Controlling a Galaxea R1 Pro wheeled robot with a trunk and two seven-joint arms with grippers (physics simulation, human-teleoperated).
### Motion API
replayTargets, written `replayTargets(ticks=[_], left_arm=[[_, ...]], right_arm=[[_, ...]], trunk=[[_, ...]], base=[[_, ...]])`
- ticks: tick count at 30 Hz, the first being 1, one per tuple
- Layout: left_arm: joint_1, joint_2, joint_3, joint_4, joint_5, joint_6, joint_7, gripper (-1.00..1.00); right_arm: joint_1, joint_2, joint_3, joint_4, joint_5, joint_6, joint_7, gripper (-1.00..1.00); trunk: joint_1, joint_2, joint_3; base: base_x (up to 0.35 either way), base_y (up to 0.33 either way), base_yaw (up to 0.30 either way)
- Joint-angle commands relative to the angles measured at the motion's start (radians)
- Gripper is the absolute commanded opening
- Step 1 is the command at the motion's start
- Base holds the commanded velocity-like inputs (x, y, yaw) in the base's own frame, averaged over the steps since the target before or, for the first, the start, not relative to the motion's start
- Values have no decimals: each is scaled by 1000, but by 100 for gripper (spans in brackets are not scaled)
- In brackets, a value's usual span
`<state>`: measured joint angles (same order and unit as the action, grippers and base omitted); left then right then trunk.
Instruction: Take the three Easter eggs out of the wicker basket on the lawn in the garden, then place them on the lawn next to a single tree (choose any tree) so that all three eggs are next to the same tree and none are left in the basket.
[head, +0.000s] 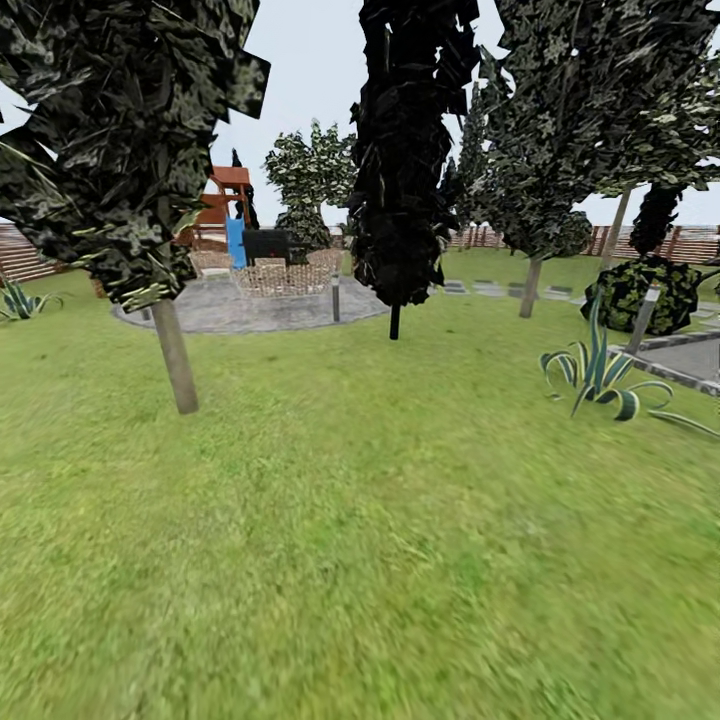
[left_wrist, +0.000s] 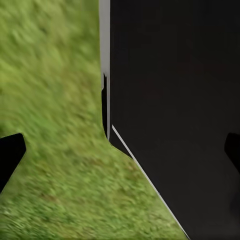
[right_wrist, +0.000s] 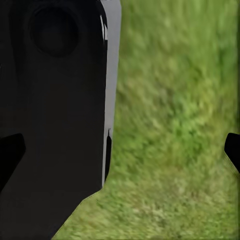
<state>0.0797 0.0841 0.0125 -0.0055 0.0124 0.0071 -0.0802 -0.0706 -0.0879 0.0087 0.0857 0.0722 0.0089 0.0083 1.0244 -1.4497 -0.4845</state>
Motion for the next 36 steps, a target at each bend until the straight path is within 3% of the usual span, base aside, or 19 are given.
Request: replayTargets(ticks=[1, 9, 19, 30, 36], left_arm=[[0, 0, 1, -1, 1, 1, -4, 100], [0, 0, 1, -1, 1, 1, -4, 100], [0, 0, 1, -1, 1, 1, -4, 100], [0, 0, 1, -1, 1, 1, -3, 100], [0, 0, 1, -1, 1, 1, -3, 100]], right_arm=[[-1, 0, 1, 2, 8, 1, 1, 100], [-1, 0, 1, 2, 8, 0, 4, 100], [-1, 0, 1, 2, 8, 1, 1, 100], [-1, 0, 1, 2, 6, 0, 5, 100], [-1, 0, 1, 2, 6, 3, 1, 100]], trunk=[[1, 0, -1], [1, 0, -1], [1, 0, -1], [1, 0, -5], [1, 0, -5]], base=[[338, 0, -178], [338, 0, -240], [338, 0, -31], [338, 0, -250], [338, 0, -56]])
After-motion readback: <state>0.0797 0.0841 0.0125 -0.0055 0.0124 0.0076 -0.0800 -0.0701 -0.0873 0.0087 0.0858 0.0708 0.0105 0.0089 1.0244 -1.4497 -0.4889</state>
